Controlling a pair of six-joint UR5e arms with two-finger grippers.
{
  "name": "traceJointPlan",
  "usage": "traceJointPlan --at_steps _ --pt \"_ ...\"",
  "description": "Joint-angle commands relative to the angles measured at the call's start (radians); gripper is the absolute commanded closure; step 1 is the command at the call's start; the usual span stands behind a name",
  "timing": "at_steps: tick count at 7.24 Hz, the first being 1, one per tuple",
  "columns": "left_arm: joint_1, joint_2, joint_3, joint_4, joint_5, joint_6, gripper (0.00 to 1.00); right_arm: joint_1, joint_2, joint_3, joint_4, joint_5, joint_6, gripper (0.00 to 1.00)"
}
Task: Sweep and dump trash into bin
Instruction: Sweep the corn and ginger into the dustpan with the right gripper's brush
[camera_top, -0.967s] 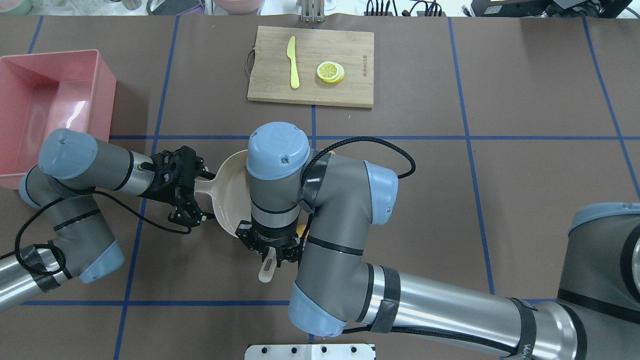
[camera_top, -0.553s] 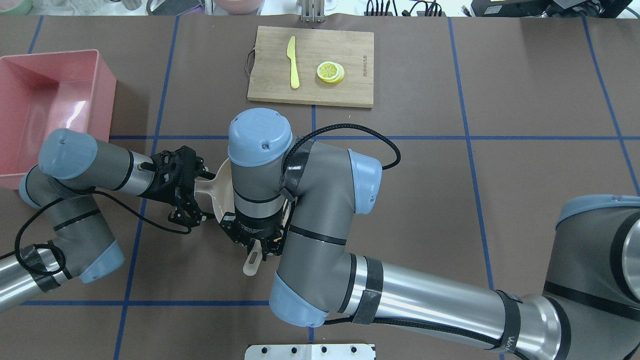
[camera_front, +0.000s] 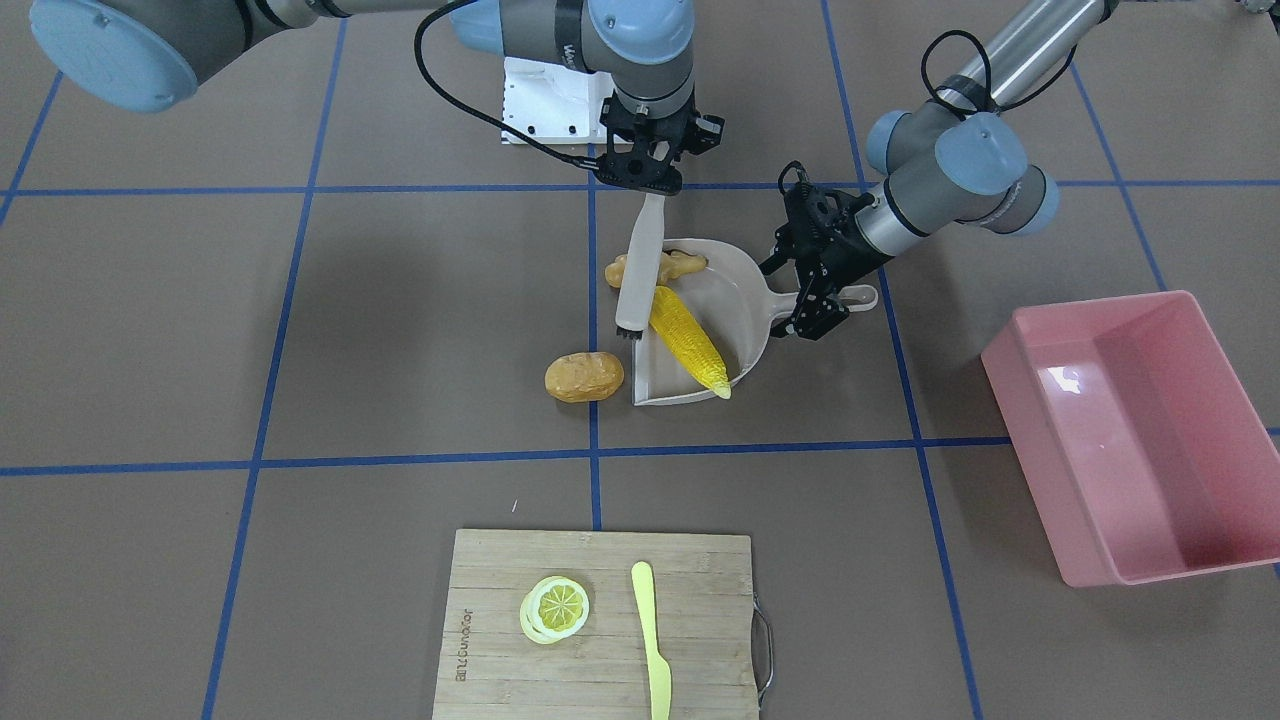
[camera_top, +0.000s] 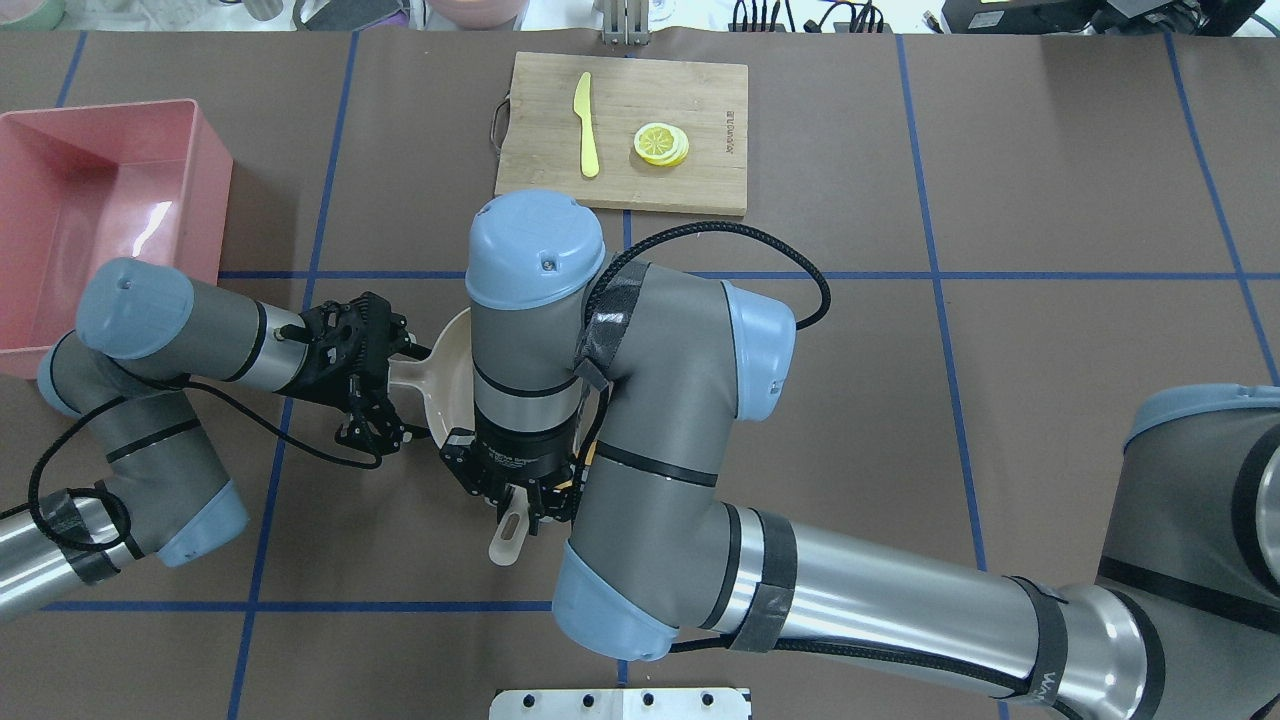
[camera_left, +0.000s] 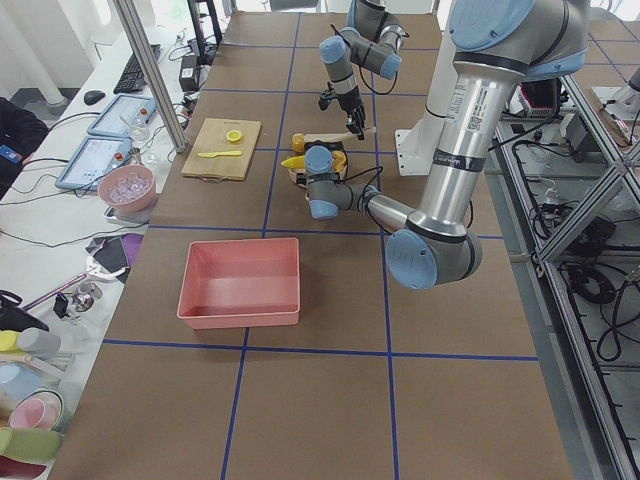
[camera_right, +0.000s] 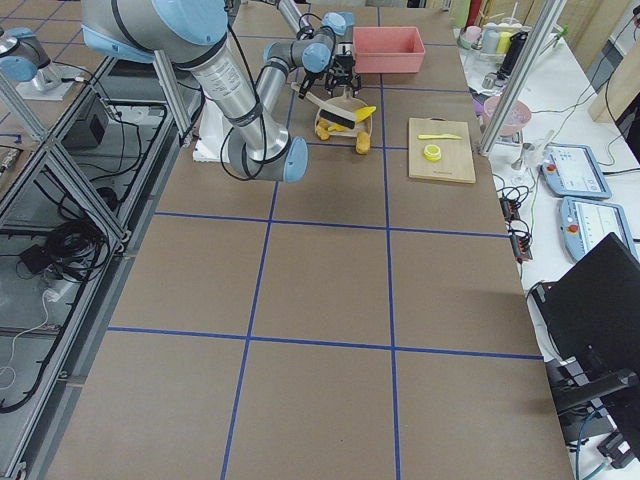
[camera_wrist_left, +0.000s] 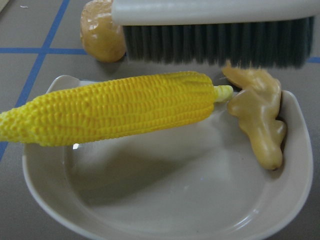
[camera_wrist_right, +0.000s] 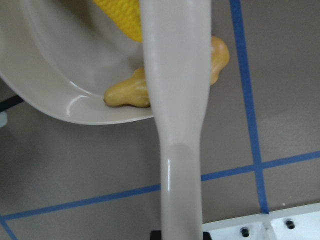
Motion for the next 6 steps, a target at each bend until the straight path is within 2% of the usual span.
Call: traceJointPlan --at_steps 1,2,3,5,6 --pt "0.000 0.000 0.000 0.000 0.000 0.000 0.01 0.018 -0.033 0.119 -0.232 -0.089 -0.177 1.00" --pt "0.000 0.000 -0.002 0.000 0.000 0.000 0.01 0.029 -0.108 0.200 -0.279 -0.144 -0.244 1.00" --pt "0.000 -0.002 -0.002 0.000 0.000 0.002 0.01 0.030 -0.212 0.268 -0.277 -0.189 -0.336 1.00" --pt "0.000 0.000 0.000 0.000 -0.002 0.002 0.01 0.020 -0.251 0.258 -0.269 -0.287 -0.463 1.00" --pt "0.000 0.000 0.000 0.000 -0.002 0.002 0.01 0.017 -0.246 0.230 -0.208 -0.323 -0.484 1.00"
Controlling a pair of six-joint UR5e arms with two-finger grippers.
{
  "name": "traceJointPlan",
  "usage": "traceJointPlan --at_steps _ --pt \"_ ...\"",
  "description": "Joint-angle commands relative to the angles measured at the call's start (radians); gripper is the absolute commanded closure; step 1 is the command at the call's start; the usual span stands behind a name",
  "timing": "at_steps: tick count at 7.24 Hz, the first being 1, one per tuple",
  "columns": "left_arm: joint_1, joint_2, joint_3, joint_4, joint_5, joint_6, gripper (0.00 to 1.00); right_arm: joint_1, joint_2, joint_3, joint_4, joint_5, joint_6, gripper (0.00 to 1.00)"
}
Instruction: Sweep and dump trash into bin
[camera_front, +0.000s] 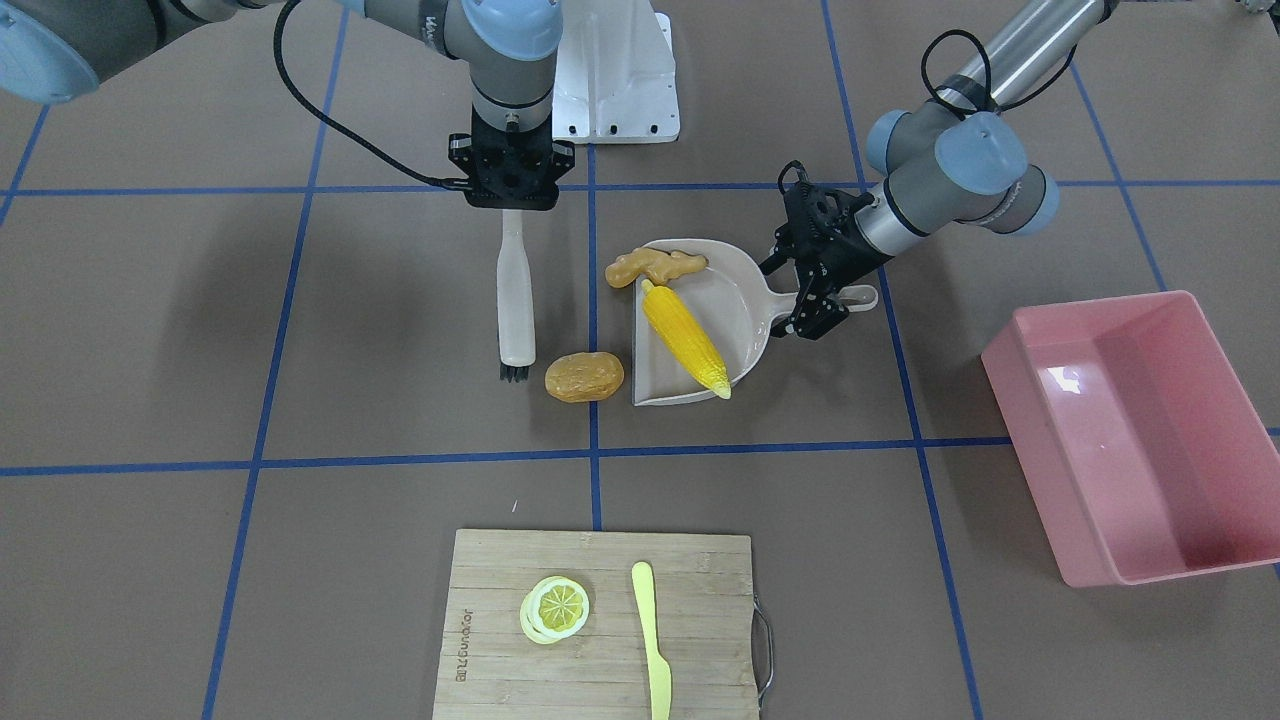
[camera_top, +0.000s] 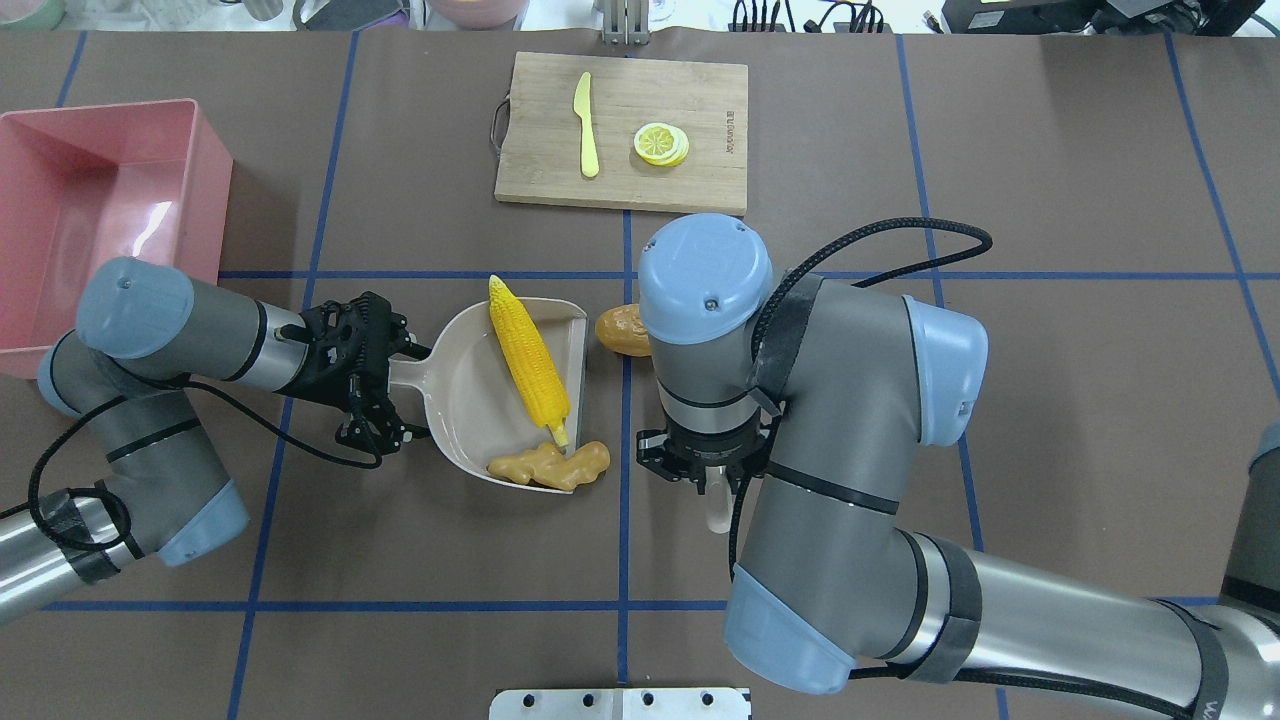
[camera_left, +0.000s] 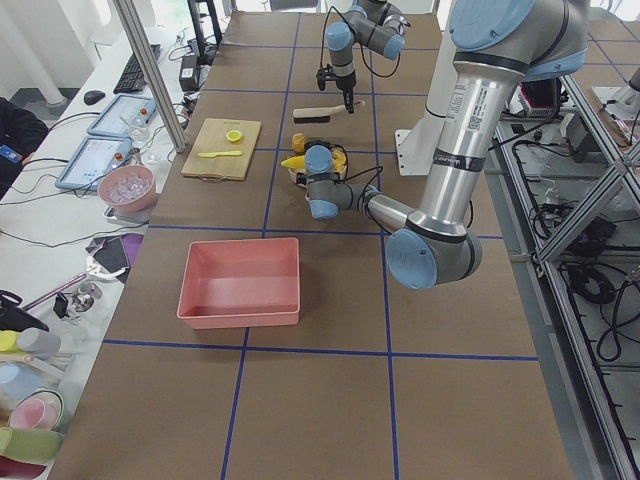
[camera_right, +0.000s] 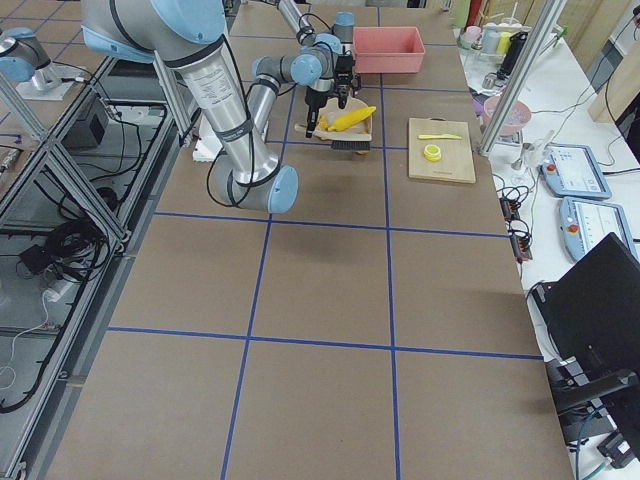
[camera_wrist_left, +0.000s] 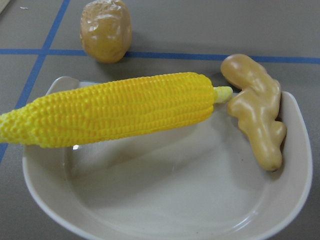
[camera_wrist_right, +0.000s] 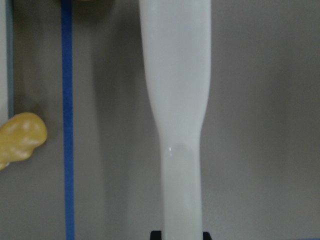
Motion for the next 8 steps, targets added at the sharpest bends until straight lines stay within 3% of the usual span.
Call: traceJointPlan --at_steps 1,2,3,5,8 --pt "0.000 0.000 -0.001 0.000 0.001 0.000 0.01 -0.004 -0.006 -0.070 0.107 -0.076 -0.059 1.00" --pt "0.000 0.000 -0.001 0.000 0.001 0.000 0.01 0.004 -0.004 -0.115 0.153 -0.130 -0.077 1.00" --pt "0.000 0.000 -0.001 0.000 0.001 -0.001 0.01 0.024 -0.002 -0.143 0.161 -0.142 -0.131 1.00" --pt "0.000 0.000 0.000 0.000 0.001 -0.001 0.01 0.022 0.033 -0.244 0.295 -0.141 -0.114 1.00" --pt "0.000 0.000 0.000 0.000 0.001 -0.001 0.01 -0.040 0.057 -0.247 0.305 -0.135 -0.072 1.00"
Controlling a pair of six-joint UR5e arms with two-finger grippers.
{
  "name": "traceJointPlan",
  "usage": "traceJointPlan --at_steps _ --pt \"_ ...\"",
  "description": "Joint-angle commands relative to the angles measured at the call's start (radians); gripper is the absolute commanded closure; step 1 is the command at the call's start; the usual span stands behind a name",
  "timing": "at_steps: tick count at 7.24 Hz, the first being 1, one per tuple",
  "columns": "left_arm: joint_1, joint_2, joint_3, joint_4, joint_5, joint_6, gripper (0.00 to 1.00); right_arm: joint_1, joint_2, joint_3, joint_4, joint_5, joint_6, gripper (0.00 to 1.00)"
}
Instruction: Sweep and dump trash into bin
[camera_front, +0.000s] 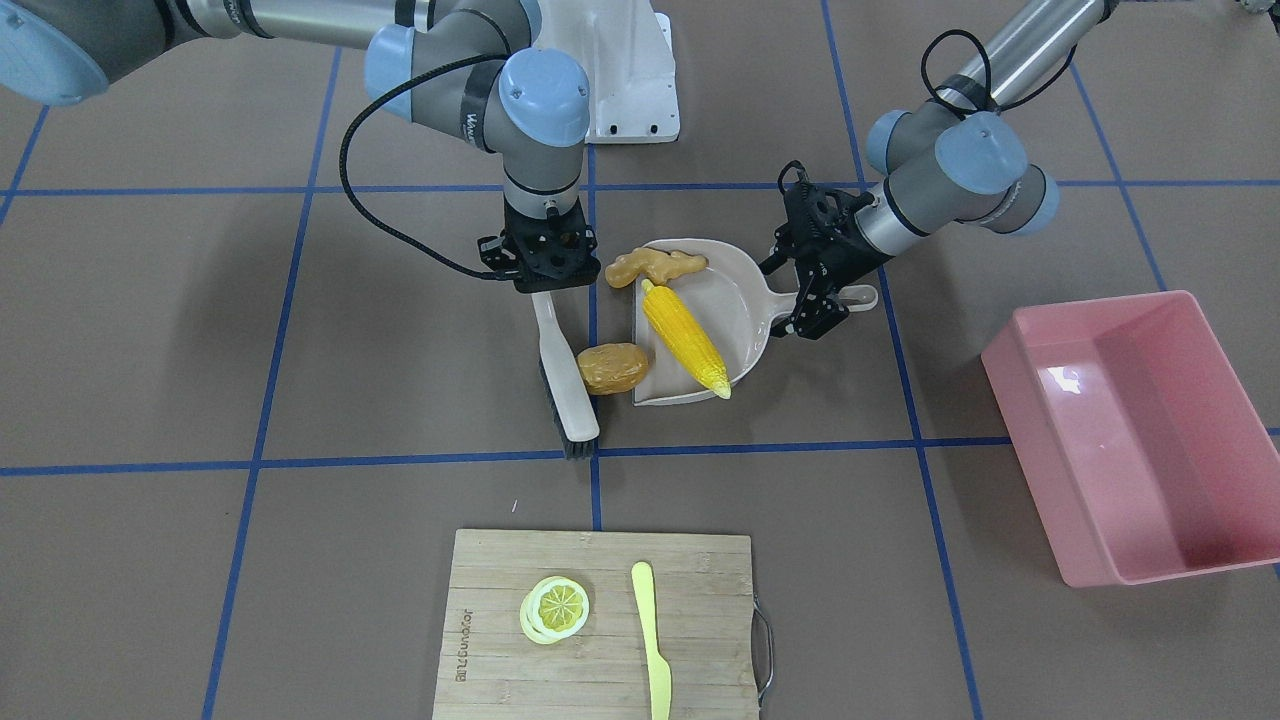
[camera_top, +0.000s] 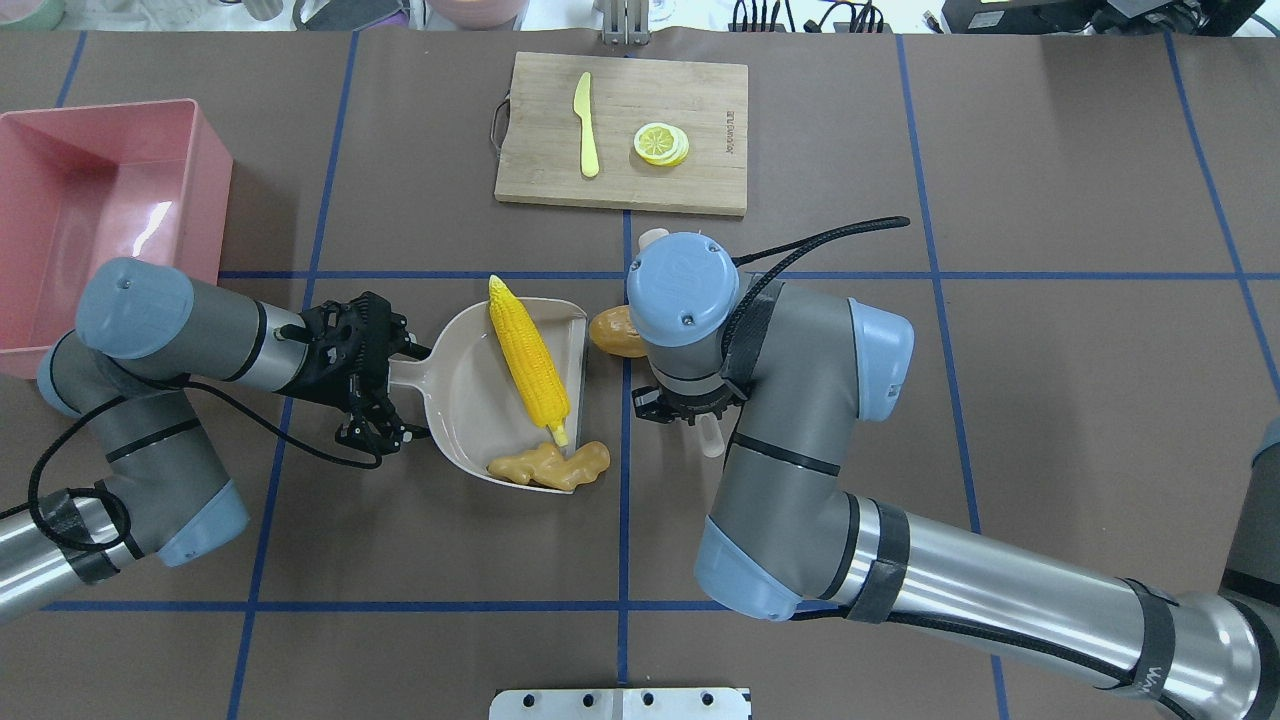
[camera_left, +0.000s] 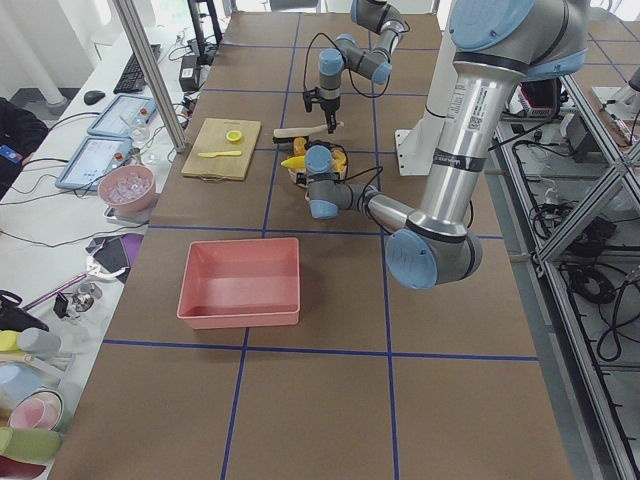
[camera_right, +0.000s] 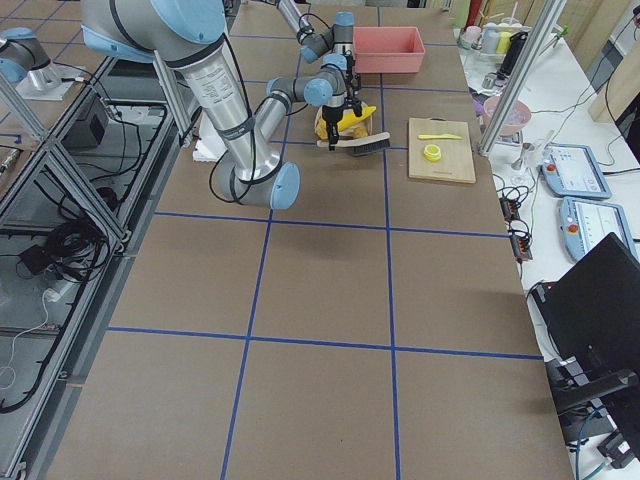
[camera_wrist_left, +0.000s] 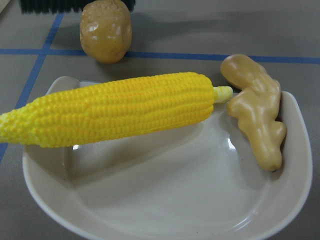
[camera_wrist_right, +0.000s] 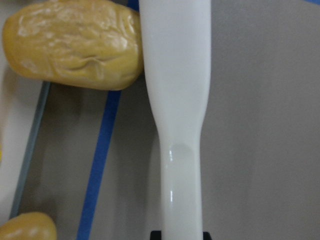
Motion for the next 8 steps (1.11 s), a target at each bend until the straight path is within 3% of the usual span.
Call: traceJointPlan --at_steps 1,8 --pt "0.000 0.000 0.000 0.000 0.000 0.000 0.01 -0.037 0.022 -0.003 0.007 0.002 0.040 1.00" --pt "0.000 0.000 0.000 0.000 0.000 -0.014 0.01 -0.102 0.109 -0.006 0.006 0.042 0.149 1.00"
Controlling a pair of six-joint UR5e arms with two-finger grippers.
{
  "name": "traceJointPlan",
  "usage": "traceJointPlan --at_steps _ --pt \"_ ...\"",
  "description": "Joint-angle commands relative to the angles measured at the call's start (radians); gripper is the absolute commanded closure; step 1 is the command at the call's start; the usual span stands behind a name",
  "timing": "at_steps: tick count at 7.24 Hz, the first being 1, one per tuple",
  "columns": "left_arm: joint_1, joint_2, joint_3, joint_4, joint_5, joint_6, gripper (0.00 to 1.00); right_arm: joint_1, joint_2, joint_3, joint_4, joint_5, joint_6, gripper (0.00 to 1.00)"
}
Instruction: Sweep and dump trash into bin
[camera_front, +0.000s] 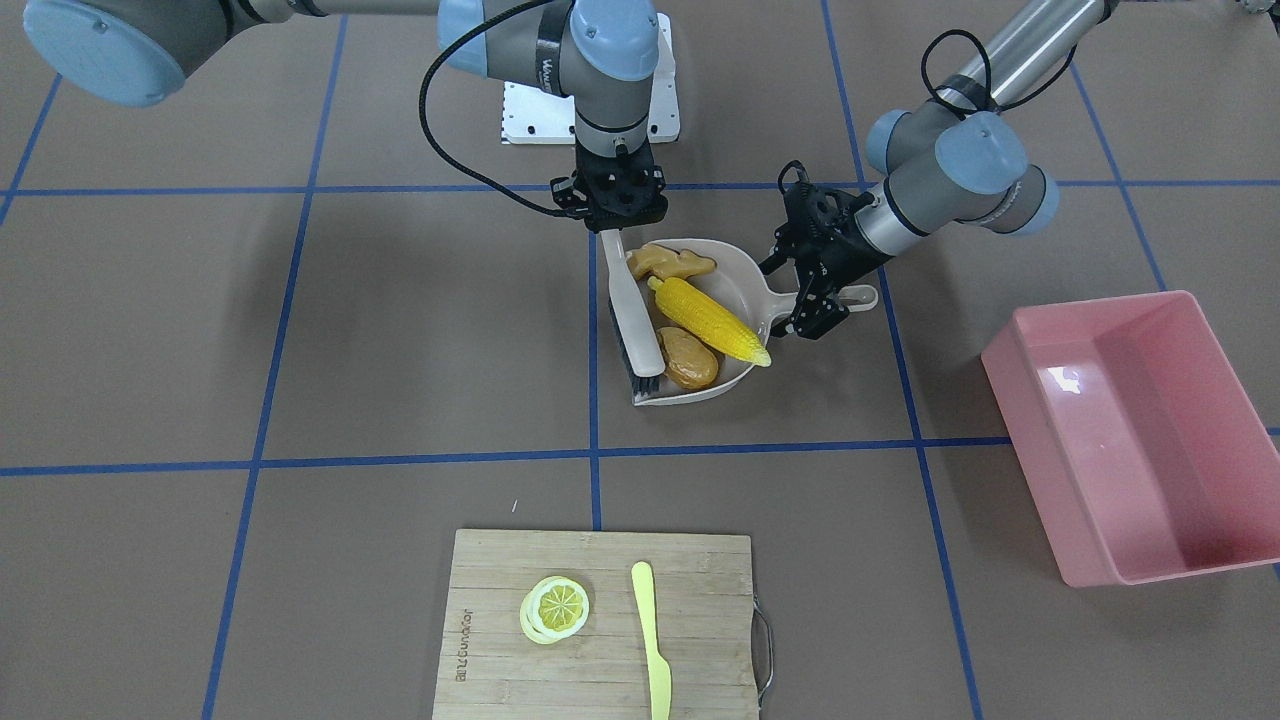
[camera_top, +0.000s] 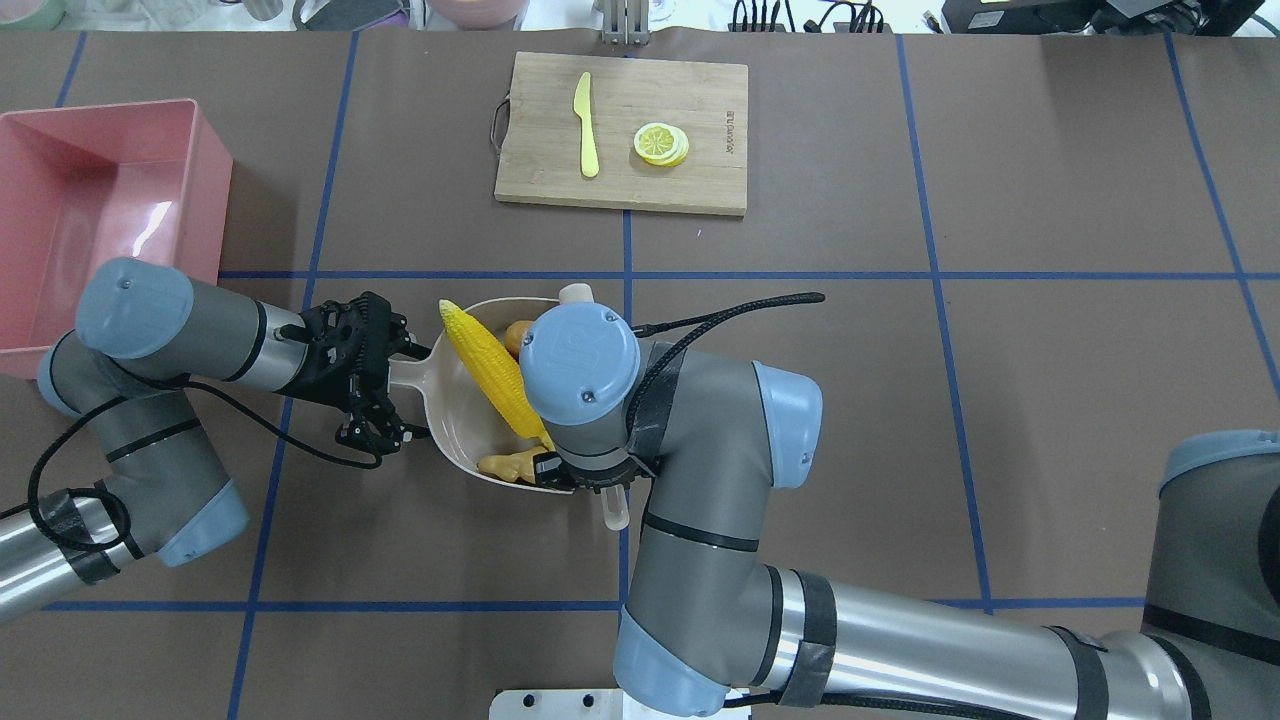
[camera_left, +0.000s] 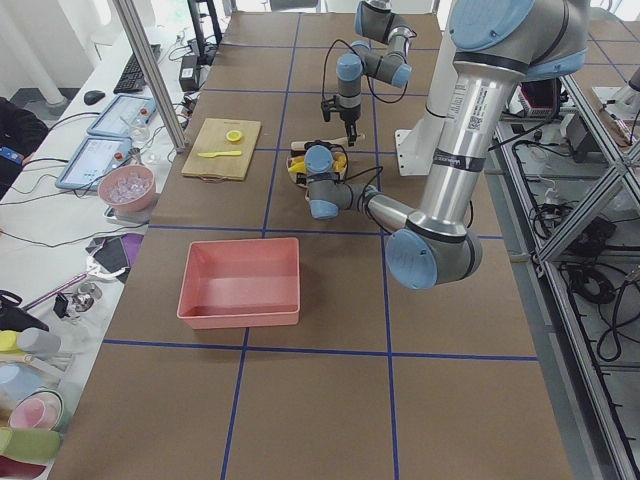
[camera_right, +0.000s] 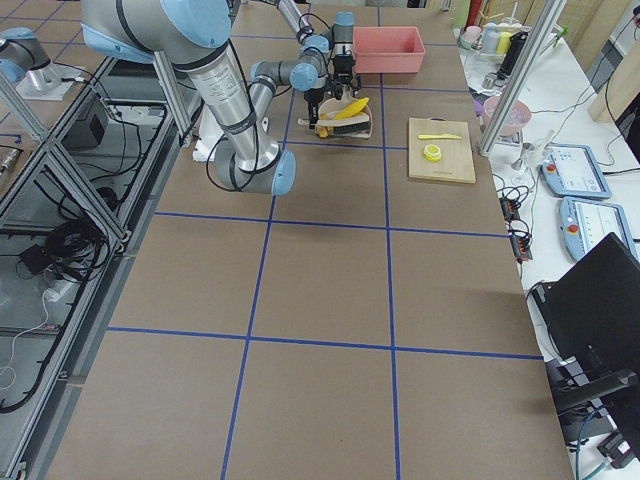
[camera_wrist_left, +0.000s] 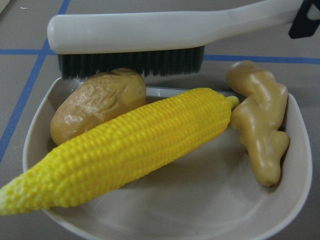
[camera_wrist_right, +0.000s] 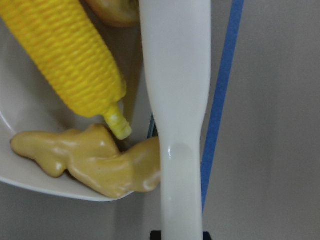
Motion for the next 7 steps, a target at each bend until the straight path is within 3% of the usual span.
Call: traceJointPlan --at_steps 1,3,5,6,7 --pt "0.000 0.000 -0.003 0.000 0.000 -0.016 0.01 -0.003 0.014 -0.002 -0.001 0.025 0.002 1.00" --pt "-0.002 0.000 -0.008 -0.002 0.000 -0.022 0.08 0.000 0.023 -0.006 -0.006 0.045 0.005 1.00" --pt "-0.003 0.002 -0.015 -0.003 -0.002 -0.045 0.34 0.000 0.033 -0.006 -0.012 0.050 0.020 1.00" --pt "-0.003 0.005 -0.021 -0.003 -0.002 -0.047 0.50 0.020 0.032 0.000 -0.056 0.074 0.008 1.00" --pt "-0.003 0.008 -0.023 -0.003 -0.002 -0.047 0.63 0.019 0.020 0.070 -0.156 0.079 0.010 1.00"
